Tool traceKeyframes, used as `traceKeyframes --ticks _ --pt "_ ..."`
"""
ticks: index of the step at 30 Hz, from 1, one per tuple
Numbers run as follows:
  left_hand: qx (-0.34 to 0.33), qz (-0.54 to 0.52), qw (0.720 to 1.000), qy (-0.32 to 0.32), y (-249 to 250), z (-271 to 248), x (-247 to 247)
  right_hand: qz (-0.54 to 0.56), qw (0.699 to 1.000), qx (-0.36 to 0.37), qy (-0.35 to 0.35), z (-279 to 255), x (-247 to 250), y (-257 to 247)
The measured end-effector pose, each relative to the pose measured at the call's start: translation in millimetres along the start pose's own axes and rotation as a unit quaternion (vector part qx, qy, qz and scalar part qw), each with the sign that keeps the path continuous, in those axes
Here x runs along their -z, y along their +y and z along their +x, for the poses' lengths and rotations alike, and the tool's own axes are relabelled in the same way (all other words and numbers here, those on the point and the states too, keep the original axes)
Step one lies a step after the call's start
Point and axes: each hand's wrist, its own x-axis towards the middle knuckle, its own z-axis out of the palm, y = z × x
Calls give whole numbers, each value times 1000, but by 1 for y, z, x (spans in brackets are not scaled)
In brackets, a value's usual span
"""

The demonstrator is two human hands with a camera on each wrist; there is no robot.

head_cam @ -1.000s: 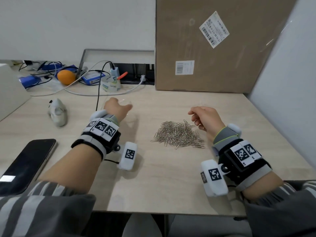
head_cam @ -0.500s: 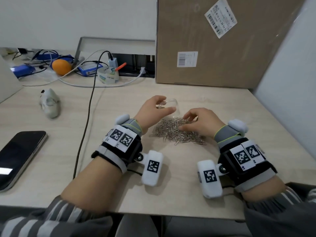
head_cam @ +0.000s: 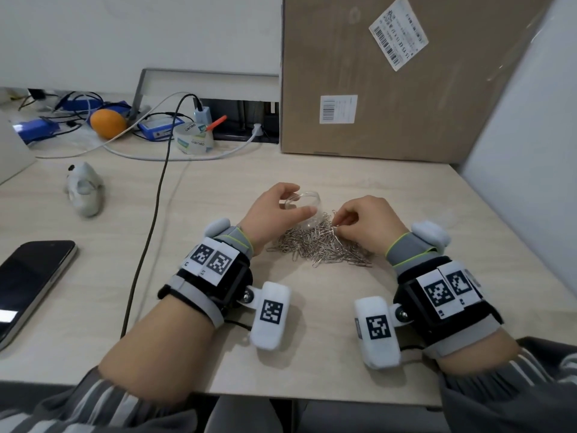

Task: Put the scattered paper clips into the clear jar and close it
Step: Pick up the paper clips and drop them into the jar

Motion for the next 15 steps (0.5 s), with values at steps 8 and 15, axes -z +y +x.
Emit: traceKeyframes --ticks 8,15 --pt "-4 11 1000 -16 0 0 2 109 987 -9 119 2 0 -1" --pt "-20 11 999 -39 4 -3 -2 291 926 -12 241 -1 3 -6"
